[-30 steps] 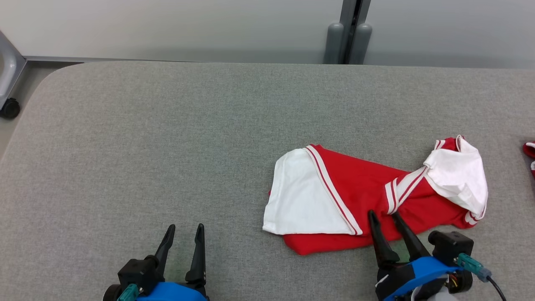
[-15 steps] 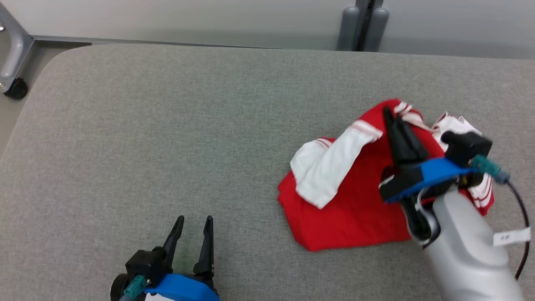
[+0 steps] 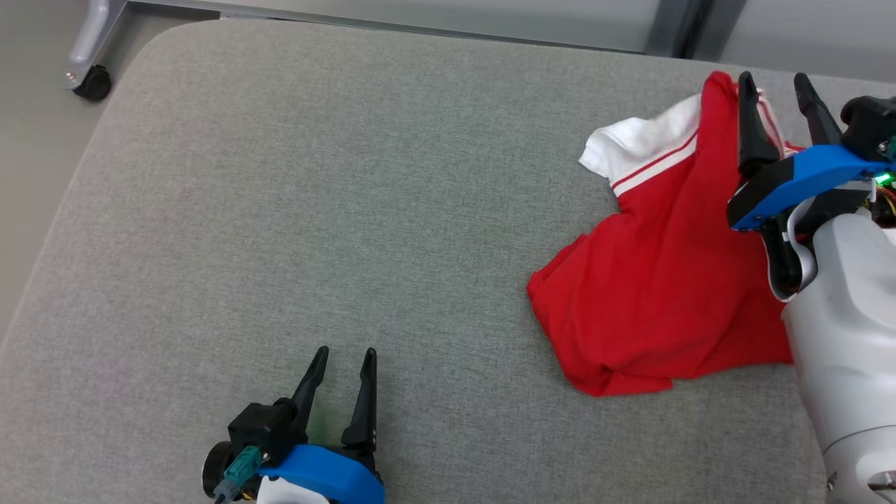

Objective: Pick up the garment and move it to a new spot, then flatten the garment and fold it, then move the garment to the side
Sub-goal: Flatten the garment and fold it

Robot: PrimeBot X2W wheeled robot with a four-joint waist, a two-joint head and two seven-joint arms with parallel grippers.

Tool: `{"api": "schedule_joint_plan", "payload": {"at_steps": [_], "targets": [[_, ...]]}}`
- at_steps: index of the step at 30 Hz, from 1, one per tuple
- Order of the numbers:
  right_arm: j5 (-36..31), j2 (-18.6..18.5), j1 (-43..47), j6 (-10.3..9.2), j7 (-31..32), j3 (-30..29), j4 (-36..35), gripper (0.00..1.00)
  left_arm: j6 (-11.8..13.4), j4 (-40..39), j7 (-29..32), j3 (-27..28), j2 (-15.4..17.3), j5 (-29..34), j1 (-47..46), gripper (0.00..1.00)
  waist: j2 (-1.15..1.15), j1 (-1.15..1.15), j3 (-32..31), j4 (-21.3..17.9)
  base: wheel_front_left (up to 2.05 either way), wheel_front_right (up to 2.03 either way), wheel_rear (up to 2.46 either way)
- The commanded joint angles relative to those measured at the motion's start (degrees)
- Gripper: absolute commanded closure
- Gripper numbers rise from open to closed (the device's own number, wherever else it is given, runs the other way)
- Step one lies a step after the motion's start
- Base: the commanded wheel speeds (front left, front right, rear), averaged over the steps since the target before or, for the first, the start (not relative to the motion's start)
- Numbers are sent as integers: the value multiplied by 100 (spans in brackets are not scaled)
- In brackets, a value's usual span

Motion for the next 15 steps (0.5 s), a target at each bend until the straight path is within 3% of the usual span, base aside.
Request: {"api": "schedule_joint_plan", "payload": {"at_steps": [1,7,15], "targets": [[-38,0,119,-2,-16,-88,-31,0,38,-5,-25,21,-7,-19,-5,0,0,0,-4,-73,0,0,0],[-269,-32,708,-1,-16,-127,-425,0,30,-37,-25,140,-3,45,-61,0,0,0,-48,-417,0,0,0],[-376,-457,1546,-1,-16,-222,-637,0,-8,-44,-25,215,-4,123,-90,0,0,0,-175,-749,0,0,0]]}}
